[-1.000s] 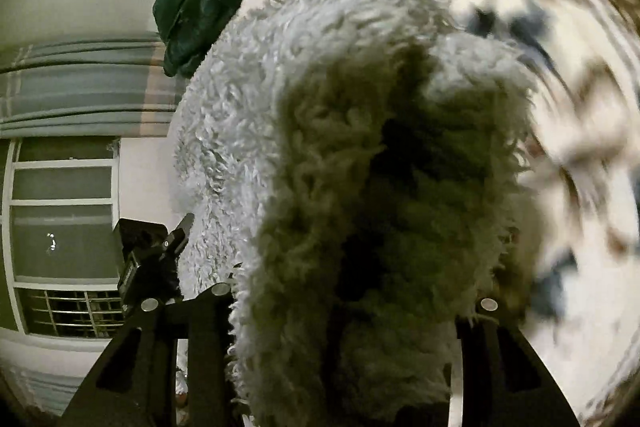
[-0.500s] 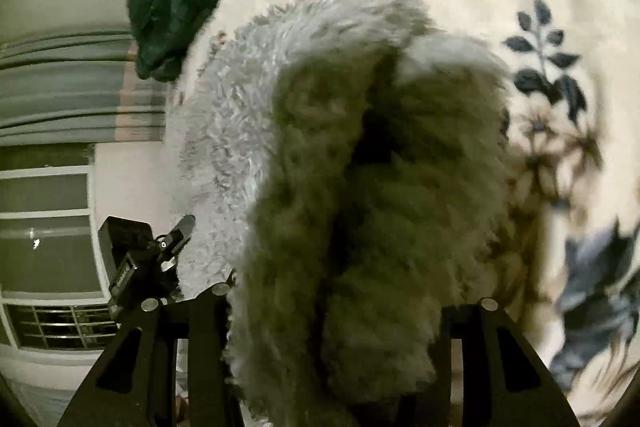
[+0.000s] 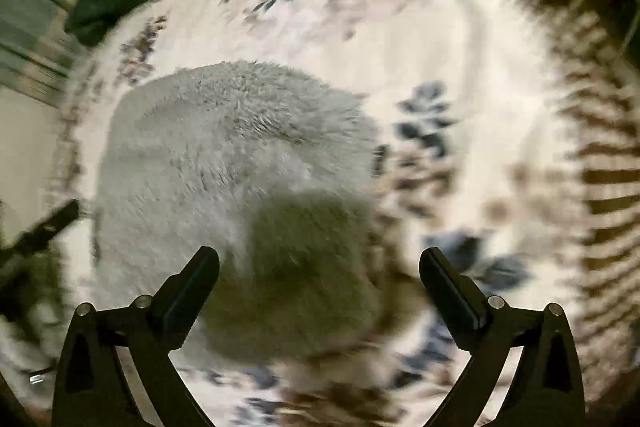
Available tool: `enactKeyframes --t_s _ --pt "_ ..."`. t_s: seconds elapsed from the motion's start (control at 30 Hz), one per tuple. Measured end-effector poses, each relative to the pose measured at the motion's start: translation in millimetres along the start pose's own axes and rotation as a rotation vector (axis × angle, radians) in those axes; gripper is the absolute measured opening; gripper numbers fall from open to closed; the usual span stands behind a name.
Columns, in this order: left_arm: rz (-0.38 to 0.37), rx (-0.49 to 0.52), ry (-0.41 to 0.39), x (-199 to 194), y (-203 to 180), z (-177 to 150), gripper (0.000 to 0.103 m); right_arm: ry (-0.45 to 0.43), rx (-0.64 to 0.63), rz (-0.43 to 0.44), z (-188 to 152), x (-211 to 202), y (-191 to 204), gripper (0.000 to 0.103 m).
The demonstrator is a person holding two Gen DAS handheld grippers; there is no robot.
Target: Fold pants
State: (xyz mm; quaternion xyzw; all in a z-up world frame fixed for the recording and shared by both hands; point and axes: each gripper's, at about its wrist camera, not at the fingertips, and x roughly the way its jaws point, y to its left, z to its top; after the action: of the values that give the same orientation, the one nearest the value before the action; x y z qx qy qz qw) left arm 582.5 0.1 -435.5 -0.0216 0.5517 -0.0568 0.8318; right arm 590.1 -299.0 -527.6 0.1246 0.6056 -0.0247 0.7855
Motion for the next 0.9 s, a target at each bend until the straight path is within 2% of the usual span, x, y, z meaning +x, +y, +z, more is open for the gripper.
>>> enactKeyframes --t_s 0.13,0.3,0.43,0.6,0.9 --pt "0.065 0.010 -0.051 -35.5 -13.6 -9.9 0.100 -0.111 -0.019 -0.136 -30.4 -52.8 5.5 0.102" --pt "0.135 0.025 -0.126 -101.0 -36.9 -30.3 0.100 -0.228 -0.020 -0.199 -61.1 -132.5 16.8 0.102" --pt "0.147 0.017 -0.179 -161.5 -51.0 -47.4 0.100 -0.301 -0.037 -0.211 -86.4 -202.2 20.8 0.102" --pt "0.159 0.010 -0.238 -247.6 -70.1 -74.1 0.100 -0.369 -0.053 -0.185 -125.6 -301.6 26.4 0.102" --pt "0.152 0.011 -0.343 -399.8 -91.8 -128.7 0.100 -0.506 -0.097 -0.167 -210.0 -476.5 53.1 0.102"
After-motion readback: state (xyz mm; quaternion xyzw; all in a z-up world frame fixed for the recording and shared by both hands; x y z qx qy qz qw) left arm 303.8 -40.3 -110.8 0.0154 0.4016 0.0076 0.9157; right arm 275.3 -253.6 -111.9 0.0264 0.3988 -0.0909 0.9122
